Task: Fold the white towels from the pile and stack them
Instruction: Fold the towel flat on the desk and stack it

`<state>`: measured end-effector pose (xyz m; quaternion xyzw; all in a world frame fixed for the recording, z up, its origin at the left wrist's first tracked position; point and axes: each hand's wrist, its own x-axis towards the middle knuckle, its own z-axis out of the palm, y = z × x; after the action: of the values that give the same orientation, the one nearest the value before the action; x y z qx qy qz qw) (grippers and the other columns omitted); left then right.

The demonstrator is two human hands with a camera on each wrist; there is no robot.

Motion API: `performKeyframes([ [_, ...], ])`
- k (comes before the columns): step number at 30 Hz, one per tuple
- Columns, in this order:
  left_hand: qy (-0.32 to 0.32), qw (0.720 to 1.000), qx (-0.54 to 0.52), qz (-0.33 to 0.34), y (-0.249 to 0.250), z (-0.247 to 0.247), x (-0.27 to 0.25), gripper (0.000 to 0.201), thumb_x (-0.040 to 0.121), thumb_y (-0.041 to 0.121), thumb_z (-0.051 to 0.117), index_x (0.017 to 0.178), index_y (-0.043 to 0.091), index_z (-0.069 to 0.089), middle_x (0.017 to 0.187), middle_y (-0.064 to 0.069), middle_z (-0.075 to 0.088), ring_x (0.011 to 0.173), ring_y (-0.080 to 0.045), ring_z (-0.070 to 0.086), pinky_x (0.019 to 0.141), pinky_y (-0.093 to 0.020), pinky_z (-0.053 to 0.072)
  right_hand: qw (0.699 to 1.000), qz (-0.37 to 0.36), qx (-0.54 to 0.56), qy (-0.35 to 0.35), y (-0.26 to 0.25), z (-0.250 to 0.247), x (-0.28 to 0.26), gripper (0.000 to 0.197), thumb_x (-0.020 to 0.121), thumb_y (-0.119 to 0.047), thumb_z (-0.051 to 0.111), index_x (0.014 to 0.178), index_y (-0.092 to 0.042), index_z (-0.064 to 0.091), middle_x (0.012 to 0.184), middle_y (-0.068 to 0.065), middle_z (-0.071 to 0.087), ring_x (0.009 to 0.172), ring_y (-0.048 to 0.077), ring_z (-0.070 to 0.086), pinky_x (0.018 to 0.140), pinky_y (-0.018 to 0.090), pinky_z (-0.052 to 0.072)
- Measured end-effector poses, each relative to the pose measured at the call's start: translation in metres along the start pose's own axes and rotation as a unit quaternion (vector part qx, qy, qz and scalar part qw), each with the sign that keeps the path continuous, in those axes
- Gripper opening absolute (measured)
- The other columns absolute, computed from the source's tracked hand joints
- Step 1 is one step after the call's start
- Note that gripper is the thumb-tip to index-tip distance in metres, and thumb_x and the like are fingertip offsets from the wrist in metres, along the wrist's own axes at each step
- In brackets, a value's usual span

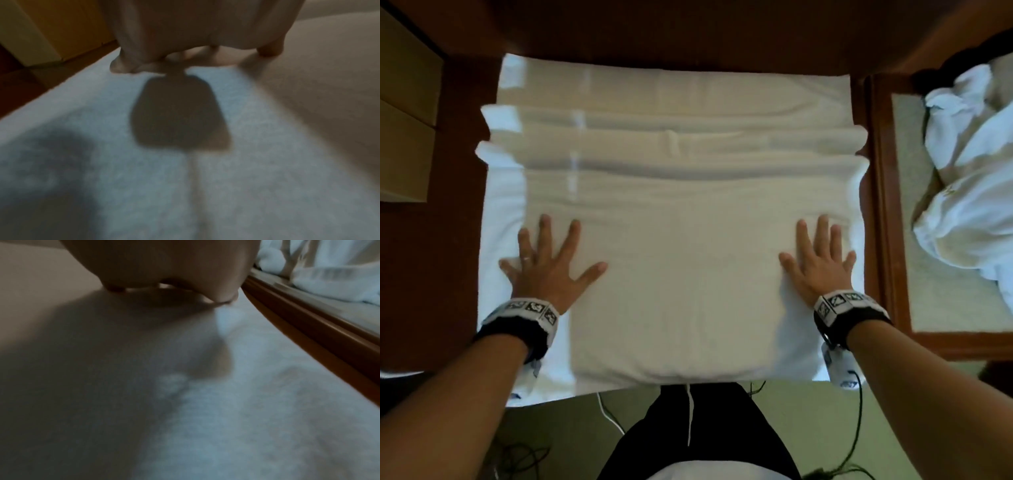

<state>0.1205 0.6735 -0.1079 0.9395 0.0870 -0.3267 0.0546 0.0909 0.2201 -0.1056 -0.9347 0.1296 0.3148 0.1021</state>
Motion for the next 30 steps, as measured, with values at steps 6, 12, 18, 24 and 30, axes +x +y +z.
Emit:
performKeyframes([
  [6,0.013,1.000,-0.026,0.006,0.027,-0.047,0.049,0.098,0.080,0.084,0.044,0.153,0.049,-0.011,0.163,0.009,-0.026,0.153,-0.025,-0.016,0.117,-0.068,0.005,1.000,0.000,0.014,-0.001,-0.016,-0.043,0.053,0.069,0.099,-0.057,0.031,0.155,-0.039,-0.005,0.162,-0.003,-0.025,0.150,0.025,-0.021,0.118,0.063,-0.002],
  [12,-0.017,0.999,-0.042,0.000,0.011,0.007,-0.024,0.098,0.074,0.092,0.030,0.148,0.053,-0.021,0.159,0.010,-0.036,0.151,-0.026,-0.023,0.117,-0.067,0.000,0.999,-0.032,-0.018,-0.014,0.000,0.007,-0.035,0.072,0.097,-0.065,0.022,0.153,-0.040,-0.017,0.157,-0.001,-0.037,0.147,0.027,-0.028,0.118,0.063,0.000],
  [18,-0.040,0.999,0.007,-0.009,-0.002,0.030,-0.043,0.095,0.069,0.097,0.013,0.141,0.055,-0.033,0.149,0.008,-0.050,0.149,-0.033,-0.026,0.114,-0.073,0.004,0.997,-0.039,-0.056,-0.022,0.025,0.032,-0.054,0.073,0.093,-0.071,0.014,0.149,-0.043,-0.025,0.152,-0.007,-0.044,0.143,0.026,-0.035,0.118,0.062,-0.003],
  [24,-0.003,1.000,-0.020,0.008,0.018,-0.004,-0.006,0.092,0.082,0.086,0.035,0.152,0.051,-0.013,0.163,0.009,-0.028,0.152,-0.029,-0.017,0.118,-0.064,0.003,0.998,-0.030,-0.035,0.034,0.011,0.005,-0.008,0.074,0.095,-0.067,0.028,0.154,-0.040,-0.008,0.162,-0.002,-0.026,0.150,0.028,-0.017,0.118,0.063,0.004],
  [30,0.224,0.957,-0.182,0.045,-0.012,0.018,-0.065,0.063,0.091,0.029,0.065,0.147,0.015,0.043,0.157,-0.011,0.034,0.145,-0.032,0.029,0.117,-0.053,0.027,0.999,-0.026,-0.030,0.031,0.013,0.039,-0.064,0.073,0.096,-0.066,0.022,0.155,-0.036,-0.008,0.162,0.000,-0.025,0.151,0.026,-0.016,0.119,0.060,0.007],
])
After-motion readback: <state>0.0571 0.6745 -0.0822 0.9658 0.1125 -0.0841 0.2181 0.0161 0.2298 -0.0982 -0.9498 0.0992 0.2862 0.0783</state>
